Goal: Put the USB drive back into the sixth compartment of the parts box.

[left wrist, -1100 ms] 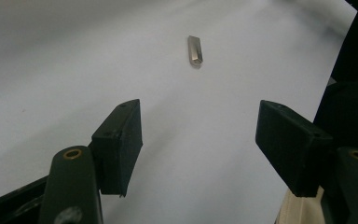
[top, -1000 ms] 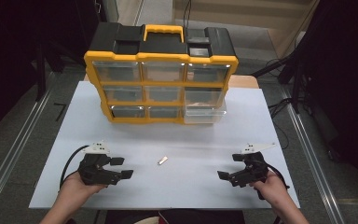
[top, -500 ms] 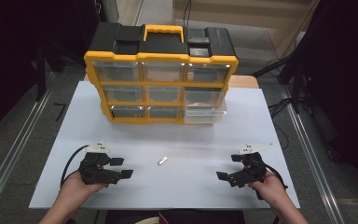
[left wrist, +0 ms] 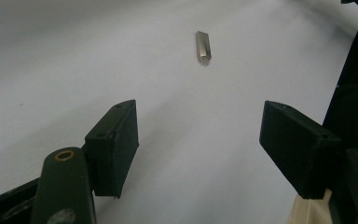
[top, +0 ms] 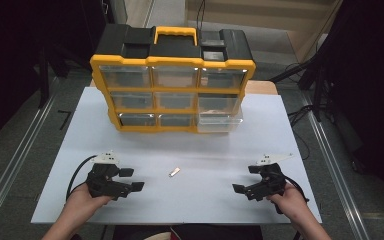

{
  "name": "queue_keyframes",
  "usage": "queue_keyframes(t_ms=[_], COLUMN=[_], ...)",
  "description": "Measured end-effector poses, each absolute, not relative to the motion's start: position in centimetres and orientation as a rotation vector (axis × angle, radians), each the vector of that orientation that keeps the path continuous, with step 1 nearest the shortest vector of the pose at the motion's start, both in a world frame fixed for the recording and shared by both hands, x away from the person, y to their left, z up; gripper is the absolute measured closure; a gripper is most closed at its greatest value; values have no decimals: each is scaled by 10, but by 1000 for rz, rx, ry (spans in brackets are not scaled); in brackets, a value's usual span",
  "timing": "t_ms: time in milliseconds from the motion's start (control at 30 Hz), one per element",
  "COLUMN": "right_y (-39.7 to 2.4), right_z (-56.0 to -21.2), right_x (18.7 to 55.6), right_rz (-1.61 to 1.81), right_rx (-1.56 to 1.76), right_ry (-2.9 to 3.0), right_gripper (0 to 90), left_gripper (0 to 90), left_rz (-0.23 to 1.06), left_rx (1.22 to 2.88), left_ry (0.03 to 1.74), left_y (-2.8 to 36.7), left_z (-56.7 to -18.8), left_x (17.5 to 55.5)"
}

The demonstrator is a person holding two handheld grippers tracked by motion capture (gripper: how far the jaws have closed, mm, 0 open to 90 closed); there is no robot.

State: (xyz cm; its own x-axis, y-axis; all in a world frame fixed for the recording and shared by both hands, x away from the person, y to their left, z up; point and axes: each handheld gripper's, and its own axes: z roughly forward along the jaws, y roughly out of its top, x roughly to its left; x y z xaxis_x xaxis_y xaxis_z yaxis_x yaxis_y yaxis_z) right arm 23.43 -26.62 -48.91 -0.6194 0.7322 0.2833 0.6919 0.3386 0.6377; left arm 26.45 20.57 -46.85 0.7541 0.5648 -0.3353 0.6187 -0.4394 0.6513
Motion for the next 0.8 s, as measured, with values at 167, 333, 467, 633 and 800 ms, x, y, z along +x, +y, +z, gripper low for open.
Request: queue_keyframes(t_ms=[167, 333, 467, 633, 800], right_y=[-265, -265, -265, -265, -264], right_z=[-488, -488, -487, -486, -486], right_x=[233, 233, 234, 233, 233], right_rz=[1157, 1158, 1147, 1163, 1165], right_rx=[1318, 1317, 1309, 1296, 1287], right_ry=[2525, 2527, 2527, 2520, 2522], right_gripper=[0, 0, 0, 0, 0], left_gripper=[291, 291, 291, 291, 291], left_rz=[-83, -76, -101, -103, -101], left_rx=[2147, 2156, 2156, 2164, 2167], left_ry=[887, 894, 901, 896, 893], left_y=[205, 206, 206, 204, 202], left_z=[-469, -469, -469, -468, -466], left_x=[264, 265, 265, 265, 267])
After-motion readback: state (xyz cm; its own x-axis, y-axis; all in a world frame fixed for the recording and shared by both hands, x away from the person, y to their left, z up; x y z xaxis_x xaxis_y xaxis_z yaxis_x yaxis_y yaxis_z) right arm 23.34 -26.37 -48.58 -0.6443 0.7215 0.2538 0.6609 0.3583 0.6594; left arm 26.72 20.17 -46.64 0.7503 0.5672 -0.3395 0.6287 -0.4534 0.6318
